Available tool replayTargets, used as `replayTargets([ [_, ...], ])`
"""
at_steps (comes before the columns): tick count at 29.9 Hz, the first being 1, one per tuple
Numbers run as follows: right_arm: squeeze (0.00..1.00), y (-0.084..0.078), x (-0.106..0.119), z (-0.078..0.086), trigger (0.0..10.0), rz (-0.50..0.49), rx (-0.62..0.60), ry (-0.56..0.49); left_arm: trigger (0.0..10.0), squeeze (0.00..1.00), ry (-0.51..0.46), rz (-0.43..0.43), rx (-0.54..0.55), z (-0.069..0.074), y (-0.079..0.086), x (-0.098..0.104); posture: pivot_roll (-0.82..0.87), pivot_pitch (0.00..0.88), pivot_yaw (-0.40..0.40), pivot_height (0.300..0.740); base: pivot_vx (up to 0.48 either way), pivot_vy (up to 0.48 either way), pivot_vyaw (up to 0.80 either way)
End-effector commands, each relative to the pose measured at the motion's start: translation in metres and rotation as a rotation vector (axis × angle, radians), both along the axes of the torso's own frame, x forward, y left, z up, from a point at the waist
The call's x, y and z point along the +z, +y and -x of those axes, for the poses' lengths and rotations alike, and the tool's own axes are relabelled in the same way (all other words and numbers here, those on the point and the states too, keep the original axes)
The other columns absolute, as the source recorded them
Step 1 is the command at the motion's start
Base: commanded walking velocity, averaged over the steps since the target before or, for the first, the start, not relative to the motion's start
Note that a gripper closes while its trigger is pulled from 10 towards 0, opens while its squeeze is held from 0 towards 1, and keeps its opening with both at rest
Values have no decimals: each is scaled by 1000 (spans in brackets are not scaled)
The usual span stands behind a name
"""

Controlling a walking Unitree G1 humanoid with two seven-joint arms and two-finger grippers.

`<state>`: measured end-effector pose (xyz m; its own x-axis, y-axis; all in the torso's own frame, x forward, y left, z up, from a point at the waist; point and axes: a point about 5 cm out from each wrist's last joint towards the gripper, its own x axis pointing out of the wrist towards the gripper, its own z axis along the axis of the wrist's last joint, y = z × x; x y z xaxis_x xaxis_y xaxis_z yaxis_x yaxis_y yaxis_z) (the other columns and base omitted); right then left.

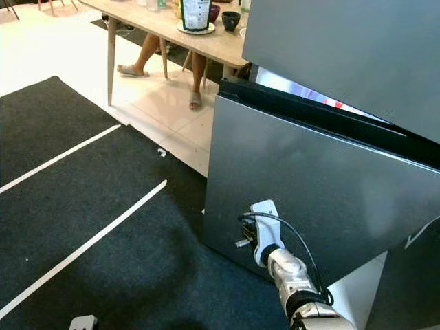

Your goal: Restocking fridge

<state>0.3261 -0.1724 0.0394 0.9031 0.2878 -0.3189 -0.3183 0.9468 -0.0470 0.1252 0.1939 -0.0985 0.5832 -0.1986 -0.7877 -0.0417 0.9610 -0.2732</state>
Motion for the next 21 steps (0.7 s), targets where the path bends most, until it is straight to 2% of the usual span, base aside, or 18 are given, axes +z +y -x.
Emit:
replayTargets([
  [1,0,0,1,-2,10000,21,-2,6,10000,0,98,16,-23,21,-8,-9,-21,155,-68,740,0,0,0],
  [4,0,4,1,-3,10000,60,16,22,10000,0,99,15,-26,21,-10,-9,-17,156,-69,740,0,0,0],
  [6,0,10,-10,3,10000,113,49,80,10000,0,103,16,-27,22,-12,-10,-17,154,-70,740,0,0,0],
  [8,0,7,-37,25,10000,141,41,206,10000,0,109,17,-27,25,-13,-10,-11,149,-74,740,0,0,0],
  [9,0,7,-37,25,10000,141,41,206,10000,0,109,17,-27,25,-13,-10,-11,149,-74,740,0,0,0],
  [12,0,-9,-78,71,10000,176,-39,417,10000,0,114,19,-22,26,-15,-11,-2,147,-74,740,0,0,0],
  [15,0,-24,-102,108,10000,213,-88,551,10000,0,114,20,-21,25,-15,-11,-5,144,-69,740,0,0,-529],
  [18,0,-35,-115,133,10000,227,-121,620,10000,0,116,17,-25,25,-14,-11,-16,140,-59,740,0,0,-788],
  [19,0,-35,-115,133,10000,227,-121,620,10000,0,116,17,-25,25,-14,-11,-16,140,-59,740,0,0,-788],
  [21,0,-40,-119,143,10000,236,-133,646,10000,0,118,13,-29,25,-13,-11,-21,138,-57,740,0,0,-788],
])
